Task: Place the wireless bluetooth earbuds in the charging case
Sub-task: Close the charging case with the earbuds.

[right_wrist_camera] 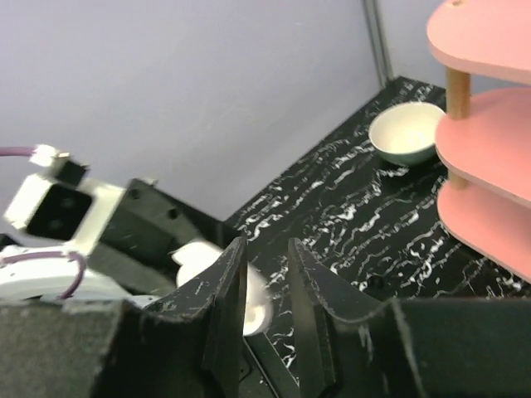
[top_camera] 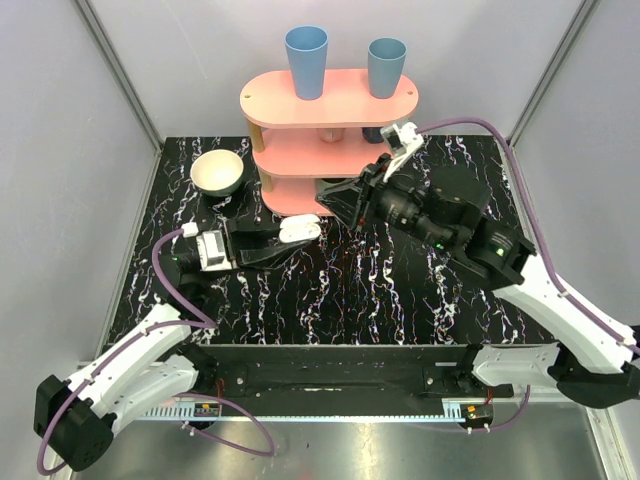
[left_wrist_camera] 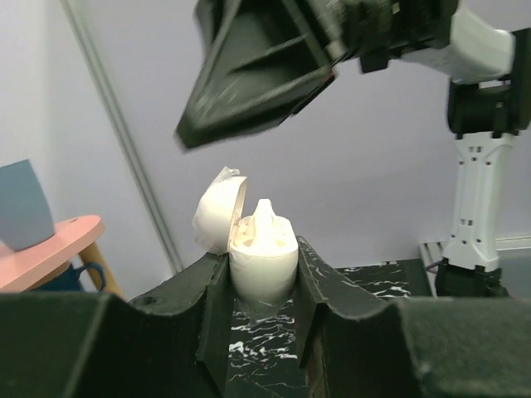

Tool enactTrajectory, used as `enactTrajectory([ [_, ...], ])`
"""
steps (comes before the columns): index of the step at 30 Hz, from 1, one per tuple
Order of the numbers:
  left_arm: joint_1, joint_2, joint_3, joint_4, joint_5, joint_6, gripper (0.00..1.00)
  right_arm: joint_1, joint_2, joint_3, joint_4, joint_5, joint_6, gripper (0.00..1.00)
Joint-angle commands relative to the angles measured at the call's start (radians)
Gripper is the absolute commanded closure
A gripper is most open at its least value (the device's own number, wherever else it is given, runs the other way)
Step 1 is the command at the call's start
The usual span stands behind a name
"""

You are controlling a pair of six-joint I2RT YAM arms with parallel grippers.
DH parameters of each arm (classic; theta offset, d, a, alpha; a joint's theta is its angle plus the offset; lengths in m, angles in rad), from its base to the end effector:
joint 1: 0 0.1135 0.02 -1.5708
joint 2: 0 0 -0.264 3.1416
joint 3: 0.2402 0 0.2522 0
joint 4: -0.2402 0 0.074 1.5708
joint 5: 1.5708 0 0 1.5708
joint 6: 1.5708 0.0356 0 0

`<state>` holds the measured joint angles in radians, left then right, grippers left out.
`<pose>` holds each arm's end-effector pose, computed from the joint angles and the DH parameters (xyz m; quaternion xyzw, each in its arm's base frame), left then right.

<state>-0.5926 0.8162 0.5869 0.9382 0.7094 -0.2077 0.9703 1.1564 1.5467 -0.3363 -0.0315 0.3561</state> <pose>0.1264 -0.1131 0.3743 0.3847 0.3241 -0.4655 0.7282 0.1273 0.1878 0.5098 -0.2188 0.6520 0.4554 0.5653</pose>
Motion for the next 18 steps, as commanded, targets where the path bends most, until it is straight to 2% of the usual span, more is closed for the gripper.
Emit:
enactTrajectory([
  [1, -0.003, 0.023, 0.048, 0.131, 0.105, -0.073, 1.00, 0.004, 0.066, 0.039, -0.013, 0.102, 0.015, 0.65],
  [7, -0.004, 0.046, 0.051, 0.172, 0.133, -0.128, 1.00, 0.004, 0.103, 0.066, -0.009, 0.033, 0.015, 0.65],
  [10, -0.004, 0.049, 0.050, 0.171, 0.105, -0.153, 1.00, 0.004, 0.105, 0.066, -0.012, -0.059, -0.002, 0.65],
  [15, -0.003, 0.064, 0.100, 0.033, 0.074, -0.185, 1.00, 0.004, 0.108, 0.049, -0.027, -0.180, -0.008, 0.68],
  [18, -0.003, 0.069, 0.105, 0.025, 0.050, -0.199, 1.00, 0.005, 0.109, 0.035, -0.049, -0.203, -0.002, 0.69],
])
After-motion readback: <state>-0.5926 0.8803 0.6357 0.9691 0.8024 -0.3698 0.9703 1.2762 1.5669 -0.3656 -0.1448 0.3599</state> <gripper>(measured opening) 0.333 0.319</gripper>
